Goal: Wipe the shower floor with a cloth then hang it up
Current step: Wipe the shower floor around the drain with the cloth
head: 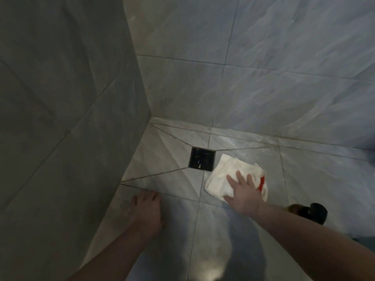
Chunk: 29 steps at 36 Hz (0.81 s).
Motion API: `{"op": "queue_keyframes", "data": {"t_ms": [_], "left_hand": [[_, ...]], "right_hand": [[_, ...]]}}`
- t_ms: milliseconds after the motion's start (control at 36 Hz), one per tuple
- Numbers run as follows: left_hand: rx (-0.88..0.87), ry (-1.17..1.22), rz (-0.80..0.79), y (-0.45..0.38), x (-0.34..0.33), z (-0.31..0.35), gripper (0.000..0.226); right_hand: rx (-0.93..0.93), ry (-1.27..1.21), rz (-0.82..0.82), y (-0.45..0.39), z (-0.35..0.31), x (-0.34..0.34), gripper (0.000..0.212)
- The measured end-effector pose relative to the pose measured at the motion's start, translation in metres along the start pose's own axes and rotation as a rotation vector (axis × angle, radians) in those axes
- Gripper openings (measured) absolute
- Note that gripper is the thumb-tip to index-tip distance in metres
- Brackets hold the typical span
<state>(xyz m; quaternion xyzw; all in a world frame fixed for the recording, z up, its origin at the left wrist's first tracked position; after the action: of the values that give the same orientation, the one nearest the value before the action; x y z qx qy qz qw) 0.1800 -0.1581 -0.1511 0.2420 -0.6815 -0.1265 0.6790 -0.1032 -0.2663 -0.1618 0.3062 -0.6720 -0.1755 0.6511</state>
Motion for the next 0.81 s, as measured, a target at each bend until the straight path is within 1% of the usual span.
{"op": "queue_keyframes", "data": {"t_ms": [56,111,222,278,361,472,556,639,667,722,806], "left_hand": [[-0.004,-0.017,0.0,0.001,0.002,0.002,0.09],[0.004,-0.044,-0.018,0.004,0.005,0.005,0.092],[0.019,-0.091,-0.073,0.006,0.008,0.009,0.093],[0.021,-0.111,-0.075,0.006,0.009,0.011,0.09],[0.026,-0.137,-0.091,0.005,0.01,0.016,0.091],[0.038,-0.142,-0.104,0.003,0.01,0.016,0.094],[0.05,-0.147,-0.126,0.002,0.008,0.016,0.097],[0.054,-0.149,-0.141,0.005,0.008,0.016,0.094],[0.058,-0.15,-0.139,0.005,0.008,0.016,0.092],[0.056,-0.154,-0.142,0.006,0.008,0.017,0.09],[0.05,-0.154,-0.133,0.005,0.008,0.018,0.085]], "right_hand": [[0.016,0.004,0.005,0.021,-0.002,-0.011,0.073],[0.046,0.026,-0.008,0.045,-0.009,-0.024,0.074],[0.137,0.031,-0.14,0.076,-0.021,-0.054,0.082],[0.168,0.064,-0.16,0.08,-0.021,-0.058,0.083],[0.172,0.11,-0.102,0.065,-0.015,-0.046,0.083],[0.144,0.092,-0.063,0.031,-0.004,-0.023,0.088],[0.069,0.037,-0.033,0.007,0.002,-0.001,0.086],[-0.01,-0.055,-0.059,-0.016,0.0,0.005,0.089],[-0.02,-0.053,-0.057,-0.019,-0.003,0.005,0.089],[-0.023,-0.043,-0.045,-0.015,-0.009,0.0,0.083],[0.029,-0.037,-0.015,0.013,-0.012,-0.007,0.075]]}}
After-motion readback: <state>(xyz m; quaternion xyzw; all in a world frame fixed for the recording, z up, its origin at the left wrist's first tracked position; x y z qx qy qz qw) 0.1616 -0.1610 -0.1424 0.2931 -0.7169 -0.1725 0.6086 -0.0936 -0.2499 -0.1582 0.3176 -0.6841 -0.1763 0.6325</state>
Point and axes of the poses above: each hand's wrist, its own y-axis away from the middle knuckle, its own x-axis out of the back of the hand, z = x × y, the point moved 5 cm from there along -y, towards the middle knuckle, and after that the axes turned 9 degrees about -z, right-handed, at the moved point
